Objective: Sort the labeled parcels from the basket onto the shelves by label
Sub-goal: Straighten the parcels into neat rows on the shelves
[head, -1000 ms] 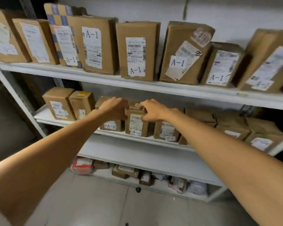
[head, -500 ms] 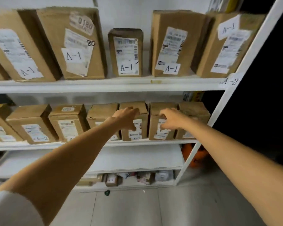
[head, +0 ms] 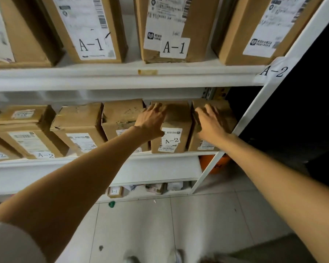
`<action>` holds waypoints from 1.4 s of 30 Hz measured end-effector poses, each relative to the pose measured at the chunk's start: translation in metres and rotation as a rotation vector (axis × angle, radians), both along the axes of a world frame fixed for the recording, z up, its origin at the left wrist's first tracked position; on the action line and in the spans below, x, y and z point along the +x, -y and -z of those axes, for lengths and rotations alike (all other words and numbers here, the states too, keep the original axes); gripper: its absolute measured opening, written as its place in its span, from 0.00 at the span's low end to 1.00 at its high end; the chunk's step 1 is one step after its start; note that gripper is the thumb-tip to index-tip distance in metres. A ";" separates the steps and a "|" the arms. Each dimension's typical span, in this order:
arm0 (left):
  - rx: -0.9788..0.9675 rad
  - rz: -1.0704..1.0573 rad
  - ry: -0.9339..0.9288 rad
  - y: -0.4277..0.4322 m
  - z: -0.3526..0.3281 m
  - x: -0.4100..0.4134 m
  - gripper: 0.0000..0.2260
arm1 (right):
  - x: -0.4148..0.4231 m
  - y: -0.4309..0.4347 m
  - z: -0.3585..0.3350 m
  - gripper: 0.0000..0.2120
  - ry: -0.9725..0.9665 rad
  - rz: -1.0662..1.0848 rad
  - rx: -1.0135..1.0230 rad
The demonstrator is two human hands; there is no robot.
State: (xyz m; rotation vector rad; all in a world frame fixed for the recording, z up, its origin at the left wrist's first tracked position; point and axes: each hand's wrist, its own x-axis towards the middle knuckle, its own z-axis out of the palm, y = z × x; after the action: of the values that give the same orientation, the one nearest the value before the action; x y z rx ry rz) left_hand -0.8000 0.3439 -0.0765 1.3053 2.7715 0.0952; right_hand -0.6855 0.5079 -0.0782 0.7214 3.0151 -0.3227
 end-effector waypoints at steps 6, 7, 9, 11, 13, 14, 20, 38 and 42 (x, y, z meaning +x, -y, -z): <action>0.063 0.046 0.025 -0.027 0.015 0.001 0.37 | -0.008 -0.016 0.027 0.42 0.136 0.023 0.124; 0.096 0.038 0.026 -0.028 0.017 0.004 0.36 | -0.008 -0.017 0.028 0.39 0.145 0.024 0.151; 0.127 0.033 0.016 -0.030 0.020 0.006 0.35 | -0.006 -0.019 0.026 0.38 0.156 0.015 0.180; 0.148 0.039 0.004 -0.031 0.020 0.009 0.35 | -0.004 -0.023 0.024 0.39 0.159 -0.003 0.185; 0.169 0.038 0.002 -0.033 0.018 0.010 0.35 | -0.001 -0.024 0.023 0.39 0.151 -0.016 0.220; 0.168 0.035 0.003 -0.034 0.018 0.011 0.35 | 0.001 -0.025 0.023 0.38 0.148 -0.017 0.238; 0.152 -0.017 0.065 -0.036 0.021 0.014 0.37 | 0.003 -0.026 0.017 0.38 0.103 -0.025 0.230; -0.046 -0.322 -0.081 0.186 0.024 -0.063 0.46 | -0.110 0.155 0.023 0.43 -0.075 -0.479 0.090; 0.063 -0.261 -0.033 0.200 0.034 -0.080 0.39 | -0.131 0.170 0.038 0.43 0.036 -0.385 0.103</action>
State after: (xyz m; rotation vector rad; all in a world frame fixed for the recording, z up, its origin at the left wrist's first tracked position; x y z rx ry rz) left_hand -0.8798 0.1439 -0.1110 0.9566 2.9748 0.1786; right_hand -0.8168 0.3383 -0.1162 0.1364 3.0603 -0.1401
